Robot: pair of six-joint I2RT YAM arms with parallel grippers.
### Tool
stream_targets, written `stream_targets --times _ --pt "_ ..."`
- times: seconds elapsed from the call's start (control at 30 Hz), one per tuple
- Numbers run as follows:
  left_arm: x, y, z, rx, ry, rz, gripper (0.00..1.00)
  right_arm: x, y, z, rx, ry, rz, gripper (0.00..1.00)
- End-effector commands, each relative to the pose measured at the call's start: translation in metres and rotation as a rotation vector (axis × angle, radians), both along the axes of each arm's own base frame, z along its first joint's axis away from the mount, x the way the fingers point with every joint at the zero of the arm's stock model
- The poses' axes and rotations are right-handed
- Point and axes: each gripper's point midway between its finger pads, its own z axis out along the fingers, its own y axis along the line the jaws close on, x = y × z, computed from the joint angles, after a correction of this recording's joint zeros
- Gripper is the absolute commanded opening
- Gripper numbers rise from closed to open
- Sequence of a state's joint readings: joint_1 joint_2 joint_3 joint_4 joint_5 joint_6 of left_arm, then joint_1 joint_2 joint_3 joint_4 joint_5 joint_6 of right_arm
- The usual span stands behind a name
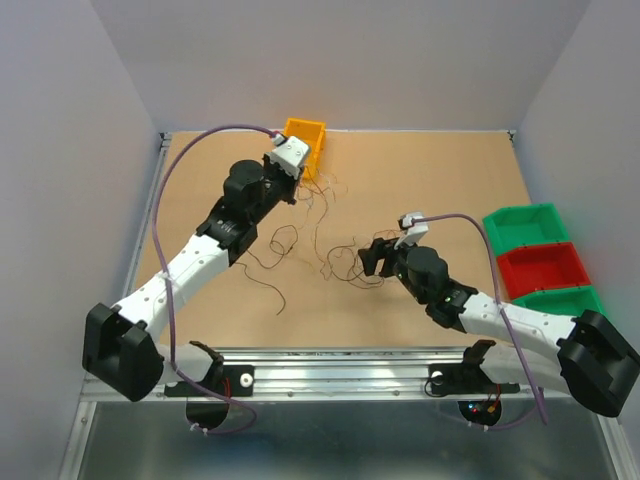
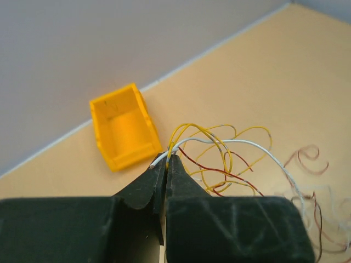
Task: Untangle the cables
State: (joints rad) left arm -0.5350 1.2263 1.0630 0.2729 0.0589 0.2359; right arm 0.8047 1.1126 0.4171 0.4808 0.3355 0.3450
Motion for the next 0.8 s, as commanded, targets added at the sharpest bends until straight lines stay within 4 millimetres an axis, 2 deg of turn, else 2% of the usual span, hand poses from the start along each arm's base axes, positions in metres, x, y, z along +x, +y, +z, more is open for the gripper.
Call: stream_targets --times 0.0,0.1,0.17,0.2,0.23,0.33,0.37,0.43,0.63,0.77 --pt "-0.007 -0.034 -0.053 0.130 0.056 -0.182 0.01 0.008 -0.015 0.017 -0.010 0.025 -0.111 0.78" --pt "-0.001 -0.038 -0.082 0.199 0.110 -0.125 0.01 0.007 -0.015 0.009 -0.047 0.044 -0.104 0.80" --pt "0.004 -0.032 -0.089 0.216 0.121 -0.079 0.01 0.011 -0.020 0.007 -0.057 0.045 -0.137 0.80" --pt "0.006 -0.030 -0.094 0.226 0.128 -0.066 0.01 0.014 -0.025 0.003 -0.065 0.049 -0.177 0.72" --pt "0.006 -0.029 -0.095 0.228 0.131 -0.065 0.01 0.015 -0.026 0.003 -0.064 0.051 -0.192 0.70" --pt "-0.002 -0.036 -0.107 0.255 0.138 -0.120 0.06 0.020 -0.029 -0.003 -0.090 0.064 -0.222 0.70" --pt "-0.005 -0.037 -0.117 0.270 0.147 -0.130 0.11 0.021 -0.032 -0.004 -0.097 0.065 -0.246 0.71" --pt "-0.012 -0.047 -0.127 0.311 0.144 -0.167 0.16 0.025 -0.035 -0.007 -0.106 0.070 -0.268 0.71" --pt "-0.022 -0.064 -0.159 0.419 0.162 -0.186 0.17 0.039 -0.045 -0.023 -0.136 0.112 -0.317 0.67" --pt "-0.023 -0.066 -0.167 0.458 0.170 -0.176 0.17 0.046 -0.045 -0.030 -0.145 0.116 -0.312 0.66"
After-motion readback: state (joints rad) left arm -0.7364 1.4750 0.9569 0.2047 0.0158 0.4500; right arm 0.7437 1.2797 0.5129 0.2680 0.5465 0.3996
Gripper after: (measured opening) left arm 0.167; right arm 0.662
